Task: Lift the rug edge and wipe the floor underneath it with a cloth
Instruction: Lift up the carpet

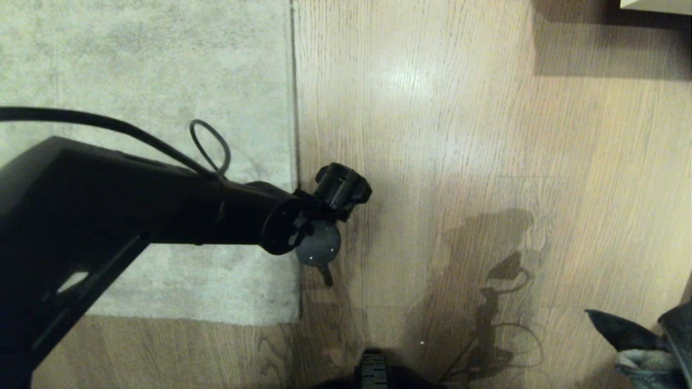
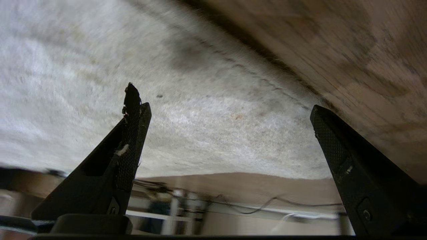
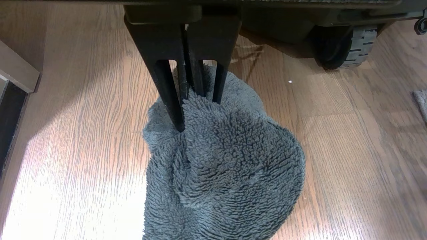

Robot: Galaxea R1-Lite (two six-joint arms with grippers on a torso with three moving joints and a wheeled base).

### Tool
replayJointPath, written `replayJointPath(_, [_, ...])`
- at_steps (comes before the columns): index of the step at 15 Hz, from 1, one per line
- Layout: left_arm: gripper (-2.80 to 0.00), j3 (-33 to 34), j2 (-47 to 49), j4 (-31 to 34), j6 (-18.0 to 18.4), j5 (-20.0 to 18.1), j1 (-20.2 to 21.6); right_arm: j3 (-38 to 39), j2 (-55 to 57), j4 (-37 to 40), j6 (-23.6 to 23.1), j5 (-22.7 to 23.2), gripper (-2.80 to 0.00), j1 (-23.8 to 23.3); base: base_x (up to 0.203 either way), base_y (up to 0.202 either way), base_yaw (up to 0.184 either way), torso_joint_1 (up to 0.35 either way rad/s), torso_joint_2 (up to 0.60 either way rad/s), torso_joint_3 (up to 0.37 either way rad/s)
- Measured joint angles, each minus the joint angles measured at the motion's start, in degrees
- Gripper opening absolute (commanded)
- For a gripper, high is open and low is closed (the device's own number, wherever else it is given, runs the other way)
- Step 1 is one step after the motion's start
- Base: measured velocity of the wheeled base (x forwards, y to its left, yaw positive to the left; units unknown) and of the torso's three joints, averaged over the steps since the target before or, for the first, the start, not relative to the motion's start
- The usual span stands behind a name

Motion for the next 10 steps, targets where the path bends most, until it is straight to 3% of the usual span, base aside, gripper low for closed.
replayJointPath(3, [0.0, -0.24, 0.33, -2.16, 6.4, -0.01, 0.34, 0.0, 0.02, 0.0, -0.02, 0.0, -2.8, 0.0, 0.0, 0.0, 0.0, 0.0, 0.0, 0.0])
replayJointPath(8, [0.0, -0.22, 1.02, -3.18, 7.99, 0.0, 0.46, 0.0, 0.02, 0.0, 0.0, -0.02, -2.8, 0.0, 0.0, 0.0, 0.0, 0.0, 0.0, 0.0])
replayJointPath(10, [0.0, -0.26, 1.05, -3.28, 10.33, 0.03, 0.56, 0.0, 0.02, 0.0, -0.05, -0.02, -2.8, 0.0, 0.0, 0.0, 0.0, 0.0, 0.0, 0.0])
